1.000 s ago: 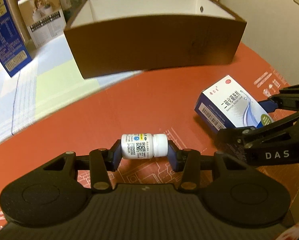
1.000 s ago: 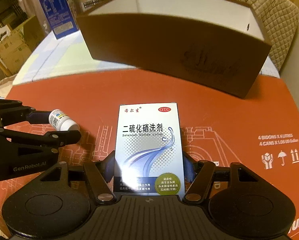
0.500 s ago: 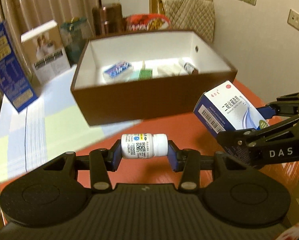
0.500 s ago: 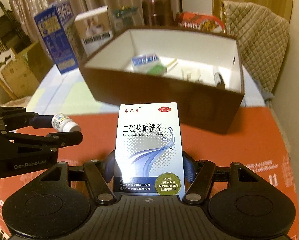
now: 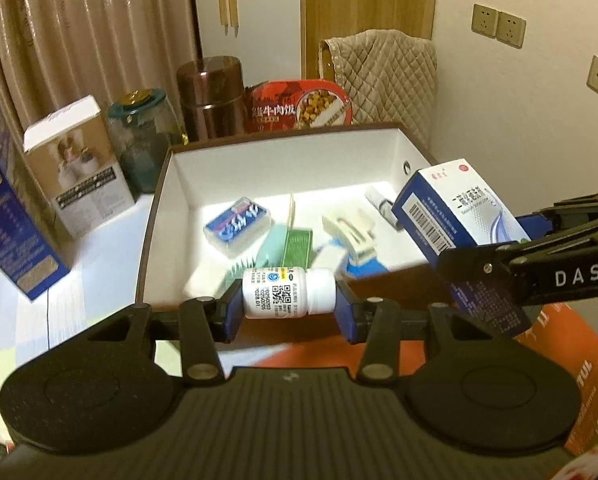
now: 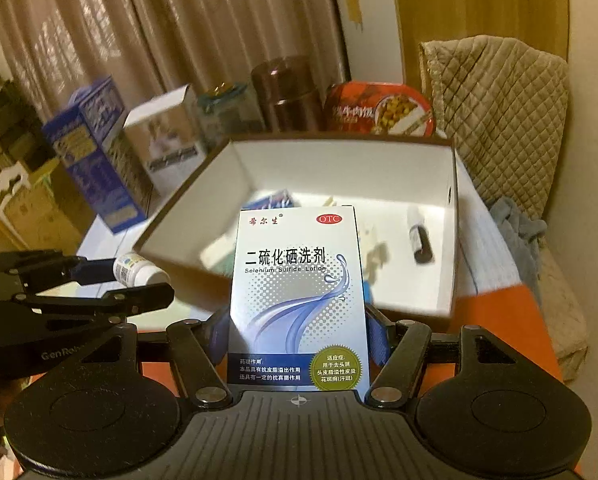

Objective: Organize rigid objects
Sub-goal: 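Carry the pill bottle and medicine box over the brown box with both tools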

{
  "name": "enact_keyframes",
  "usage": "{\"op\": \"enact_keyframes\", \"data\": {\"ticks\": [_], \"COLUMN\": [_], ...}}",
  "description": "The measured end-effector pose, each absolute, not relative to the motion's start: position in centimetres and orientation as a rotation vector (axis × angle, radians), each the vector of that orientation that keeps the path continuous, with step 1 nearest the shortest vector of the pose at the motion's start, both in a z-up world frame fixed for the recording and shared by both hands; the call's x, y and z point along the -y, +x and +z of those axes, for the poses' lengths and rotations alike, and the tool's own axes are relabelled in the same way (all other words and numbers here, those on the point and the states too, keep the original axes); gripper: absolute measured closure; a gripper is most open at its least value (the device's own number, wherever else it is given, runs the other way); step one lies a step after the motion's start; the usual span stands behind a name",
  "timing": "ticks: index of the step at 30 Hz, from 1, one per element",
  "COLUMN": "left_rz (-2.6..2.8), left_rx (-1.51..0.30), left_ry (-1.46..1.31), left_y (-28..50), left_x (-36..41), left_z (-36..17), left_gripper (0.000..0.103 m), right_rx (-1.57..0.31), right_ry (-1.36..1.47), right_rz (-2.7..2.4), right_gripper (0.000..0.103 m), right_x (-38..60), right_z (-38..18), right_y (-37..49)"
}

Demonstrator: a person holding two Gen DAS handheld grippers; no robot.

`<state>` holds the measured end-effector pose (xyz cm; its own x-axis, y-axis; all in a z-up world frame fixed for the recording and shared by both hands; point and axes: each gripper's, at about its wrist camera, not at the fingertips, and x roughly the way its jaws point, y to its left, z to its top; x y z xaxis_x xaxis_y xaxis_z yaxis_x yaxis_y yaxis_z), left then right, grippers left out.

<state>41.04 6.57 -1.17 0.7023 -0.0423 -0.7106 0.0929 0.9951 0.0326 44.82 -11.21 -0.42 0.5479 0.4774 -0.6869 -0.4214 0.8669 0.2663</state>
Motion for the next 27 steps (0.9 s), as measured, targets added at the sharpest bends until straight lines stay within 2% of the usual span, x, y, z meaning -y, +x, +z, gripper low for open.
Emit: {"op": "enact_keyframes", "data": {"ticks": [10,27], "left_rz": [-0.101,-0.135], "left_rx": [-0.808,-0.919], "left_ry": [0.09,0.123], "left_y": [49.4,60.1], "left_x": [-6.4,-6.8], "left_z": [-1.6,-7.2], "left_gripper": [0.062,0.061], "right_rx": [-0.848,-0.975], "right_ry": [0.059,-0.011], "right_rz": [0.497,0.43], "right_gripper": [0.041,0.041], "right_x": [10.5,8.5], "right_z": [-0.6,-6.5], "right_y": [52.6,62.9]}}
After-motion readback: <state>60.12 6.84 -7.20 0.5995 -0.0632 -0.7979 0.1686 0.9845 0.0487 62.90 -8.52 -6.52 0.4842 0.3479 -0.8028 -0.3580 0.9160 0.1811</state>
